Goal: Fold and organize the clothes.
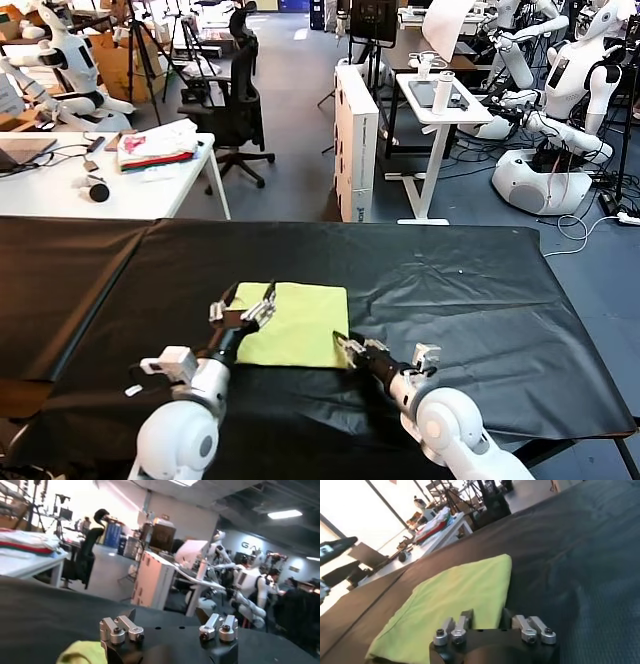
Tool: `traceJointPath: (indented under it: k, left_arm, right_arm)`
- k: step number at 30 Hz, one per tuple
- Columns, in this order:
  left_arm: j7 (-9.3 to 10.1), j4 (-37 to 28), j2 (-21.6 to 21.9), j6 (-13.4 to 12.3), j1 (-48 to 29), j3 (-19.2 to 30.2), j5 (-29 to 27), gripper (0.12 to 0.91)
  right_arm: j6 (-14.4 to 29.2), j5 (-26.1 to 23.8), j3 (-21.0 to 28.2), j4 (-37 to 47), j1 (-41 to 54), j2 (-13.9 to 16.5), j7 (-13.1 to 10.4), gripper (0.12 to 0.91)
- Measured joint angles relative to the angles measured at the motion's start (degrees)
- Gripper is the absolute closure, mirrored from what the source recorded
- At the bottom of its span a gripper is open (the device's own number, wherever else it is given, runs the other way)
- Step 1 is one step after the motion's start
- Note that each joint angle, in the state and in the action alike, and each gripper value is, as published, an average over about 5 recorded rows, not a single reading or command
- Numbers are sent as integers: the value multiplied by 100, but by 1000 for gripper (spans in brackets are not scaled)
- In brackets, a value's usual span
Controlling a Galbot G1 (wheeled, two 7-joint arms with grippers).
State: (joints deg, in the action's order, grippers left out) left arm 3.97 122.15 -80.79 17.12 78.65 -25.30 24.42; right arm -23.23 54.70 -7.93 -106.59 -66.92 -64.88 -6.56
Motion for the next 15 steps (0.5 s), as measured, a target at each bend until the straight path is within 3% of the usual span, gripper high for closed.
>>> traceJointPath:
  k: [3, 5, 15]
  left_arm:
    - [3, 30, 33, -10, 26, -139, 35, 123]
    - [3, 26, 53, -24, 38, -220, 40, 123]
    - [-22, -146, 148, -165, 87, -472, 32, 123]
  right_arm:
    - [41, 17, -66, -13, -52, 1, 14, 818]
    - [77, 28, -132, -48, -101, 16, 10, 874]
    - [-33, -170, -715, -329, -505, 286, -271, 885]
